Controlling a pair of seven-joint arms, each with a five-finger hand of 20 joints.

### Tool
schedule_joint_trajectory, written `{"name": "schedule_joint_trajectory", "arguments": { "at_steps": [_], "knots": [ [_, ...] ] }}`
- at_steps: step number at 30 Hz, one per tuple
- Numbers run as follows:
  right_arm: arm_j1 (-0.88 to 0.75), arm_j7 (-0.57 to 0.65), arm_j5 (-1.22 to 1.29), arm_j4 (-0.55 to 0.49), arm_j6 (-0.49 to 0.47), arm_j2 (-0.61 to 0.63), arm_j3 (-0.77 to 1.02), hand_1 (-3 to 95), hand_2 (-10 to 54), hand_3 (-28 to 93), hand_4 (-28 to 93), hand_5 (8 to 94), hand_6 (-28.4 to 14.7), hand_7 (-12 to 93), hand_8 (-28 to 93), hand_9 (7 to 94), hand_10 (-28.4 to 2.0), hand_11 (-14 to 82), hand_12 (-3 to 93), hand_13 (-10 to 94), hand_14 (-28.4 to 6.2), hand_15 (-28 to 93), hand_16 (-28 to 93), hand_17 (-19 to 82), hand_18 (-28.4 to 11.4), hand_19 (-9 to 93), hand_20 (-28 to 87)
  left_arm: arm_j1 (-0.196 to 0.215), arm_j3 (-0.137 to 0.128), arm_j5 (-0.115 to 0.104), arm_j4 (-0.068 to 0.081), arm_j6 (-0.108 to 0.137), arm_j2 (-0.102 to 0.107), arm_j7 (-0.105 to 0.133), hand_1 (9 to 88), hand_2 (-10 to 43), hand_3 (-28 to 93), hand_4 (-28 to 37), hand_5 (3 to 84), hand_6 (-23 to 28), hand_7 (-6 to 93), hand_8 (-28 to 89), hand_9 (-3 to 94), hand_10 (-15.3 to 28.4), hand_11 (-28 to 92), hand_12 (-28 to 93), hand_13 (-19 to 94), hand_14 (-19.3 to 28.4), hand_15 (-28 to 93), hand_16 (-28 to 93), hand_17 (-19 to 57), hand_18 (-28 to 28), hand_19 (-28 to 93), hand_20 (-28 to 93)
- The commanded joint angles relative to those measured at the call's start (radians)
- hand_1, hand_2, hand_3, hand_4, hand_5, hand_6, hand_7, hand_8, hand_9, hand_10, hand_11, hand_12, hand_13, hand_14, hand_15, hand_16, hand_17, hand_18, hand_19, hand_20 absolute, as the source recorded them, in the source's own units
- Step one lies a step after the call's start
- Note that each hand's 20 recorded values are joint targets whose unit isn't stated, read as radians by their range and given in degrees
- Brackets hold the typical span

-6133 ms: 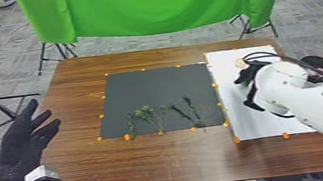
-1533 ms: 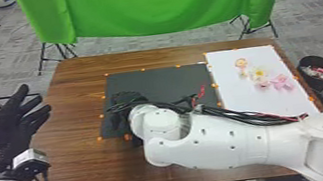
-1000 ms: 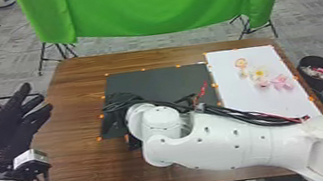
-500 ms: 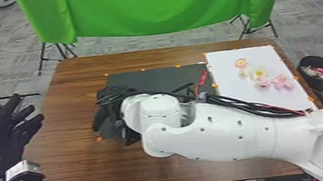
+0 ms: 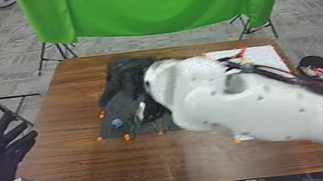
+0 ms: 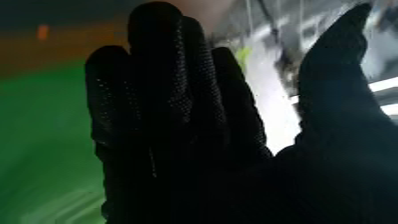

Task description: Arrange flowers

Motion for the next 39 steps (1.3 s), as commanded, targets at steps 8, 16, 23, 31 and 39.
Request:
{"name": "schedule_joint_trajectory", "arguments": {
  "at_steps": [8, 16, 23, 31, 39],
  "knots": [
    [-0.094, 0.126, 0.005, 0.105, 0.169, 0.413, 0.146, 31.2, -2.3, 76, -24, 55.2, -5.7, 13, -9, 62.8, -18.7, 17.1, 15.1, 67, -14.0, 54, 12, 44, -16.7, 93, -12, -0.059, 0.076, -0.005, 0.002, 0.013, 0.038, -0.005, 27.9, 6.5, 62, -21.6, 31.2, 7.1, 7.2, -7, 26.6, 18.4, 23, 11, 19, 27.6, 56, -12, -9.9, 28.4, 51, 1],
    [-0.209, 0.226, 0.015, 0.127, 0.128, 0.524, 0.238, 31.3, -2.3, 77, -25, 54.1, -5.7, 14, -10, 59.8, -19.5, 15.9, 14.9, 65, -14.4, 54, 11, 44, -16.9, 93, -11, -0.069, 0.093, -0.001, 0.001, 0.010, 0.040, -0.017, 28.0, 6.6, 62, -21.4, 31.0, 7.1, 7.2, -7, 26.6, 18.4, 23, 11, 19, 27.6, 56, -12, -9.8, 28.4, 51, 1],
    [-0.330, 0.285, 0.018, 0.145, 0.060, 0.546, 0.331, 31.4, -2.3, 76, -25, 53.3, -5.6, 13, -9, 60.2, -19.5, 15.9, 14.9, 65, -14.7, 55, 11, 44, -17.2, 93, -10, -0.065, 0.091, -0.005, 0.000, 0.009, 0.028, -0.018, 28.0, 6.6, 62, -21.3, 31.0, 7.1, 7.3, -7, 26.5, 18.4, 23, 11, 19, 27.7, 56, -12, -9.7, 28.4, 51, 1],
    [-0.384, 0.322, 0.030, 0.166, 0.026, 0.543, 0.348, 31.5, -2.3, 76, -25, 52.4, -5.3, 13, -9, 60.9, -19.6, 16.0, 14.9, 67, -14.8, 56, 10, 45, -17.2, 93, -7, -0.099, 0.095, 0.017, 0.005, -0.012, 0.003, -0.056, 28.2, 6.6, 62, -21.1, 31.0, 7.1, 7.4, -7, 26.6, 18.3, 23, 11, 19, 27.7, 56, -12, -9.7, 28.4, 51, 1],
    [-0.370, 0.319, 0.024, 0.189, 0.026, 0.518, 0.315, 31.7, -2.3, 76, -25, 52.0, -5.2, 13, -9, 61.5, -19.5, 16.3, 14.9, 67, -14.8, 56, 10, 45, -17.3, 93, -7, -0.102, 0.097, 0.012, 0.007, -0.018, 0.000, -0.053, 28.4, 6.7, 62, -21.1, 31.0, 7.1, 7.5, -7, 26.6, 18.3, 23, 11, 19, 27.6, 56, -12, -9.7, 28.4, 51, 1]
  ]
}}
